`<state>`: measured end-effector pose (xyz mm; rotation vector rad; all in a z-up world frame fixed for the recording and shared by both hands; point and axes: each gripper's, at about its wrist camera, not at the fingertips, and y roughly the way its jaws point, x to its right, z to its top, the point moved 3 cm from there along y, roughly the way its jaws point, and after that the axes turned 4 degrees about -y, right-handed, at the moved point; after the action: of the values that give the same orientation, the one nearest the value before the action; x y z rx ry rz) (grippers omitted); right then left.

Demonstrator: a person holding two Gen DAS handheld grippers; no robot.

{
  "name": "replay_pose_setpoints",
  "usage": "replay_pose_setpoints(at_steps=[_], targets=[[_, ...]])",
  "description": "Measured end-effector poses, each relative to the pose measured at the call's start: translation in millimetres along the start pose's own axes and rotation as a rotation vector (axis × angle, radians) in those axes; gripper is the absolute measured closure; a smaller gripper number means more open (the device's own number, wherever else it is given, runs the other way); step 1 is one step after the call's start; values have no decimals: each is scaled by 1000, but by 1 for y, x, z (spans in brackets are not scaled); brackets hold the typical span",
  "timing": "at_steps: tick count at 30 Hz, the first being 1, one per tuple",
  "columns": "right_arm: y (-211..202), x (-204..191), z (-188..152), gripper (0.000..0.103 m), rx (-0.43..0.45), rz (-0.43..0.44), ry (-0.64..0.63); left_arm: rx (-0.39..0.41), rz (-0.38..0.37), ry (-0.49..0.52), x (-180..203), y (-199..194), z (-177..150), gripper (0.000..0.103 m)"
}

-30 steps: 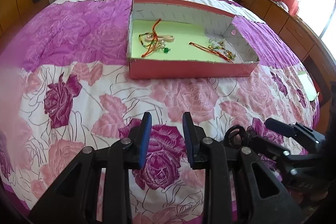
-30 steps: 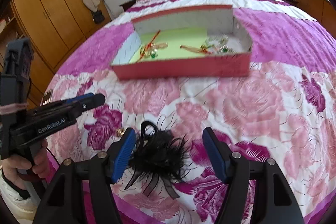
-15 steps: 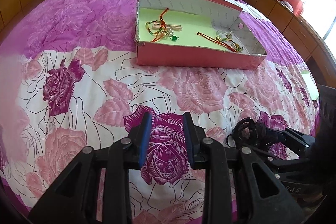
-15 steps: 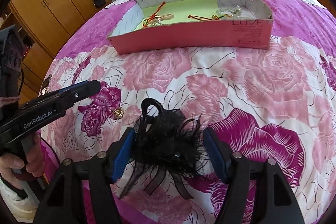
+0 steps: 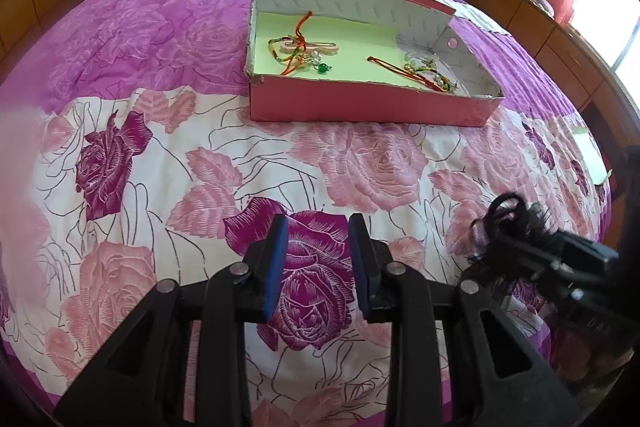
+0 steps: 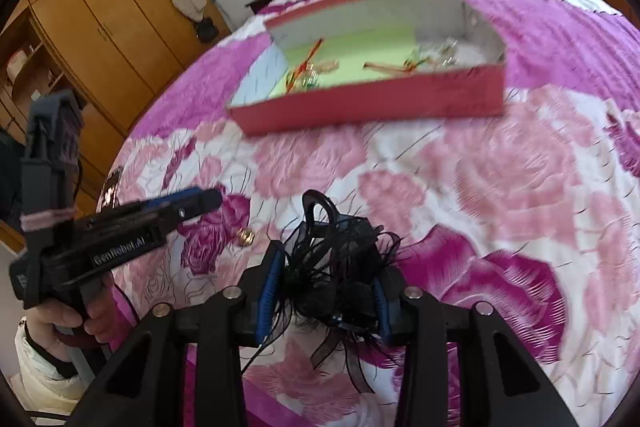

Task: Organize jewelry
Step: 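Grasp the black feather hair clip with the right gripper while the left grasps the gold charm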

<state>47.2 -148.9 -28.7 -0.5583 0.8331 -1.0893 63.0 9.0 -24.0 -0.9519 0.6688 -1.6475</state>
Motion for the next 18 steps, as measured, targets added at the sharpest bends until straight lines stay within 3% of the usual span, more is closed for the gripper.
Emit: replay_pose_setpoints(at_steps=[10,18], targets=[[-27,21,12,61,127,-112,-10,-12,-40,36,12,0,-8,80],[-29,39,8,61,134,-135,30,-44,-85,90,25,4,-22,80]])
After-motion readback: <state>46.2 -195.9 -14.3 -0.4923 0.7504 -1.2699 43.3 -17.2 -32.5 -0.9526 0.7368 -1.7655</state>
